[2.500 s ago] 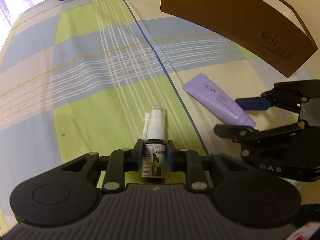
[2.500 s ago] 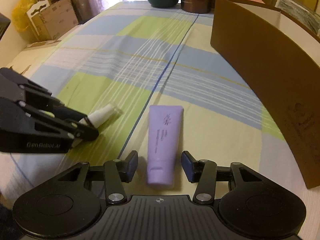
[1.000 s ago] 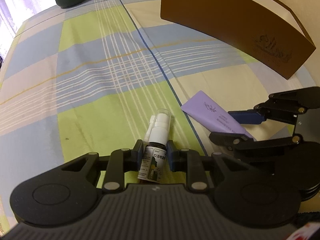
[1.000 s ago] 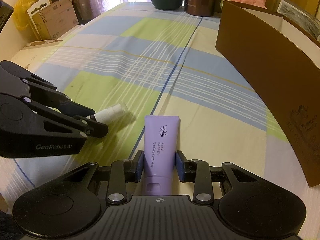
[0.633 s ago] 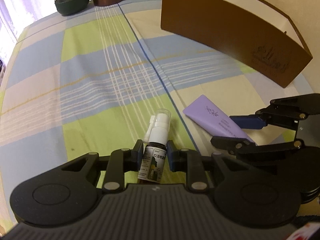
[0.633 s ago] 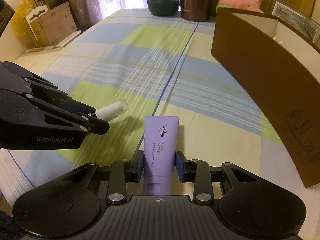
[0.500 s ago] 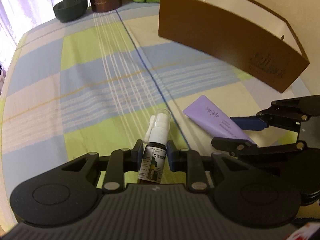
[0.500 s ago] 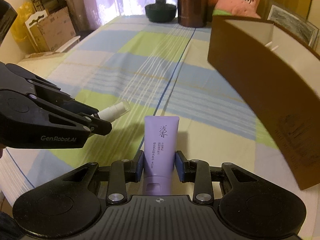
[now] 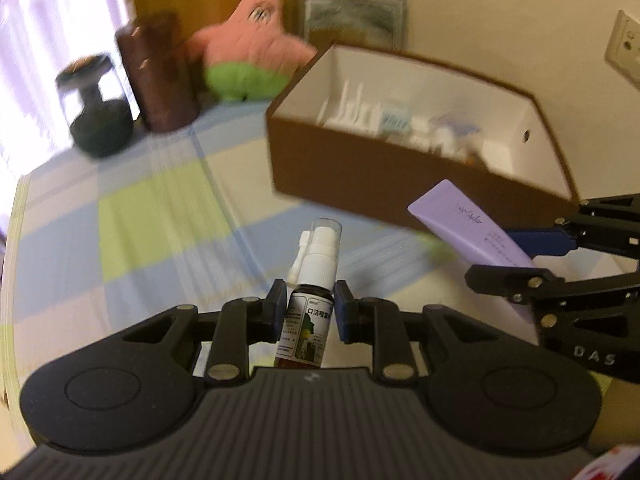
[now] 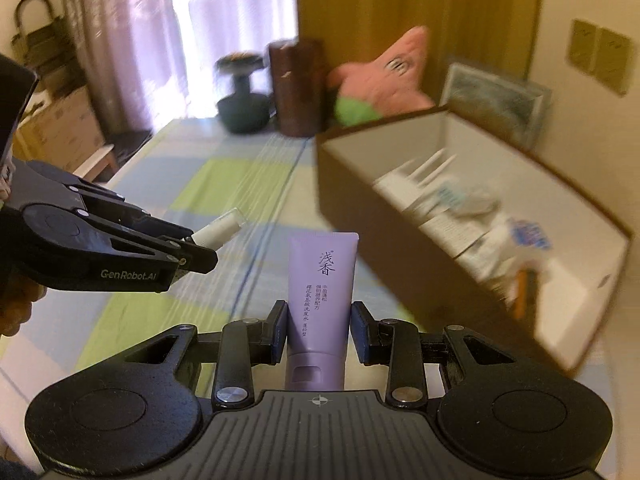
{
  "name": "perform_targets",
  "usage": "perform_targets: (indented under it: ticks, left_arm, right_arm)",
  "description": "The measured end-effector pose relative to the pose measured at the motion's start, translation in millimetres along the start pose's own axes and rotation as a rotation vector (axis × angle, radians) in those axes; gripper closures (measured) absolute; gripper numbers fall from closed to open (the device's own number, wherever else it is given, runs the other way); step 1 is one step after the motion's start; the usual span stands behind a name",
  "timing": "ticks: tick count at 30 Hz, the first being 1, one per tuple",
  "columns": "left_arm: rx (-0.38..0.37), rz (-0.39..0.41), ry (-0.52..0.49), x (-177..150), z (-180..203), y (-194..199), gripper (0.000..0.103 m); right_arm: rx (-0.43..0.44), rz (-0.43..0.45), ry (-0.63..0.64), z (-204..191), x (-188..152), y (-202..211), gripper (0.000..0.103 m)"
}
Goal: Organize rigid objects
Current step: 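Carry the spray bottle with the left tool while the right tool carries the tube into the brown box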
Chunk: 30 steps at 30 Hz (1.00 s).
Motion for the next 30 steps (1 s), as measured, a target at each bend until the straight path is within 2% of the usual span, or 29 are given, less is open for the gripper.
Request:
perform_targets:
  ticks: [6, 14, 22, 30]
  left_arm:
    - [-0.053, 0.053, -0.056, 38.5, 28.3, -1.7, 0.082]
    - [-0.117, 0.094, -0.1, 85.7, 63.6, -13.3, 0.082]
    - [-0.187, 0.068, -0.13, 117.9, 100.8, -43.0, 0.082]
    - [-0.213, 0.019, -0.158, 130.1, 127.7, -78.1, 0.082]
  right_arm:
    - [-0.084, 0.052, -0.069, 39.6, 18.8, 25.6, 0.073]
    - [-0.168, 0.069, -0.195, 98.7, 35.6, 33.0, 0.073]
    - [-0.224, 0.001, -0.282, 137.8, 37.5, 18.8, 0.073]
    - [-0.256, -0.073, -0.354, 162.2, 31.0, -3.9, 0.073]
Point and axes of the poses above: each gripper's, at about its wrist camera, not at the fingertips, and y roughly against the way its jaws point, z to its right, x to its top, the point moved 3 cm from there along -y, roughly the way its jaws point, and after that the axes turned 3 degrees about y, right-handed, at the moved point
